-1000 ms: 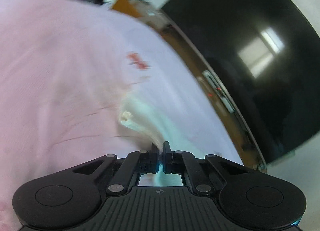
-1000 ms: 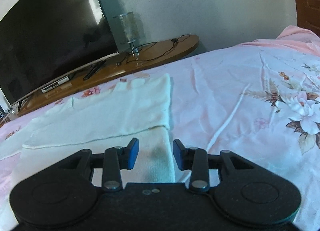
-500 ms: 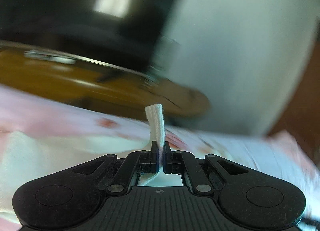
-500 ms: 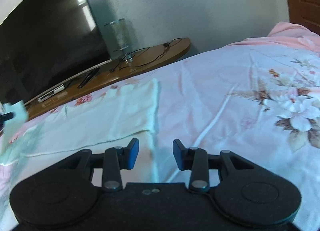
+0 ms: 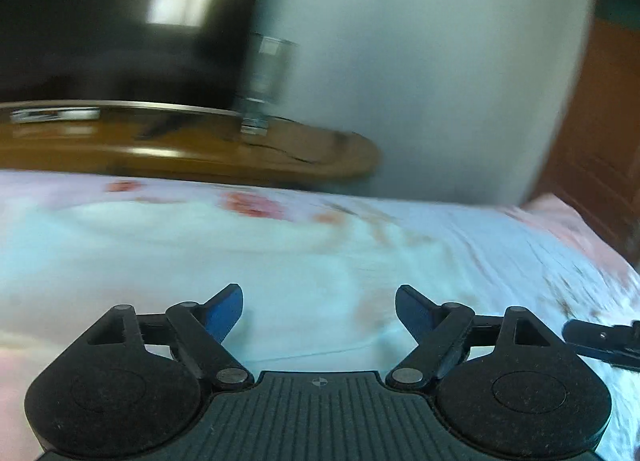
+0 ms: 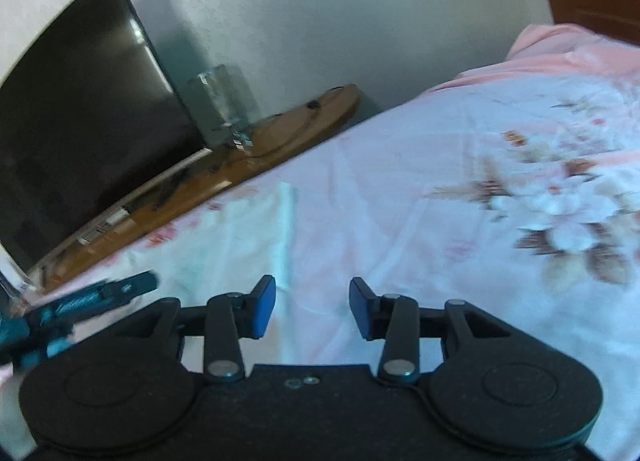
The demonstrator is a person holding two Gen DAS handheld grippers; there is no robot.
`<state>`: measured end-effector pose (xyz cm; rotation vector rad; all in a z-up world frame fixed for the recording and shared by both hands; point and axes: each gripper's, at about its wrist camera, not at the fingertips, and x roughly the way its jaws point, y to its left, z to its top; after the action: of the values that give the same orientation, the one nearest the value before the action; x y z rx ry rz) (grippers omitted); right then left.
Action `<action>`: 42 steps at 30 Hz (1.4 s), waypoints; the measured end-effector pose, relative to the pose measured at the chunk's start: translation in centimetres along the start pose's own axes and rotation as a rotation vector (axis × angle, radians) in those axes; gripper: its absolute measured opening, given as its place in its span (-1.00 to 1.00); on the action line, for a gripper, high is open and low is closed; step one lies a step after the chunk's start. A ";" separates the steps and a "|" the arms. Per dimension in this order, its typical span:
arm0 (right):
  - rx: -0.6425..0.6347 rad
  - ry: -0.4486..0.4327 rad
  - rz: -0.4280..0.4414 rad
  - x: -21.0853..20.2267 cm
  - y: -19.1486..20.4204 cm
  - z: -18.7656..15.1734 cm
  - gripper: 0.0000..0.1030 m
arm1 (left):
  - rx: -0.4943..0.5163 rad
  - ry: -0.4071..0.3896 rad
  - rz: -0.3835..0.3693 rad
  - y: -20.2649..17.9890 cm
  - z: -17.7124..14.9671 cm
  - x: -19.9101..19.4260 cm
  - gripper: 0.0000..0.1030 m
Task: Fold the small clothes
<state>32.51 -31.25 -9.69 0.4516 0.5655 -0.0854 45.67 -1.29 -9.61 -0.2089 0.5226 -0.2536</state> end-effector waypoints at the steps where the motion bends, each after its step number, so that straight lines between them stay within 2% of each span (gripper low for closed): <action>1: 0.013 0.010 0.031 0.8 0.7 0.1 -0.20 | -0.017 -0.017 0.043 1.5 -0.1 -1.0 0.62; 4: 0.048 0.054 0.128 3.8 2.9 0.3 -0.20 | -0.036 -0.047 0.206 6.1 -0.5 -4.5 0.61; 7: 0.063 0.103 0.168 7.4 4.9 0.4 -0.20 | -0.091 0.014 0.265 10.5 -1.2 -6.0 0.61; 9: 0.076 0.145 0.166 9.8 5.7 0.3 -0.20 | -0.083 0.069 0.294 12.1 -1.7 -5.6 0.61; 12: 0.088 0.175 0.171 12.0 6.4 0.2 -0.26 | -0.096 0.104 0.280 13.1 -2.0 -5.1 0.61; 14: 0.065 0.179 0.170 12.3 7.1 0.1 -0.46 | -0.090 0.115 0.283 13.1 -2.2 -4.1 0.61; 17: 0.032 0.182 0.165 12.7 7.7 0.1 -0.64 | -0.124 0.095 0.270 13.4 -2.4 -4.1 0.61; 25: -0.001 0.183 0.184 12.7 7.8 0.0 -0.65 | -0.093 0.110 0.307 13.0 -2.4 -2.7 0.61; 28: -0.018 0.171 0.190 12.6 7.8 0.1 -0.85 | -0.057 0.131 0.337 12.3 -2.4 -2.3 0.61; 32: -0.052 0.115 0.196 11.5 8.1 0.6 -0.88 | -0.059 0.137 0.328 12.4 -2.3 -2.4 0.61; 37: -0.036 0.014 0.160 8.5 6.6 2.2 -0.88 | -0.043 0.144 0.324 12.4 -2.4 -2.5 0.61; 40: -0.031 -0.010 0.111 7.0 4.8 2.6 -0.88 | -0.040 0.143 0.325 12.4 -2.4 -2.5 0.61; 42: -0.031 0.018 0.087 6.8 3.6 2.5 -0.88 | -0.035 0.143 0.331 12.3 -2.4 -2.5 0.61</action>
<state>40.24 -28.78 -10.10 0.4462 0.5633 0.0107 44.62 10.72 -13.73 -0.1362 0.6944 0.0636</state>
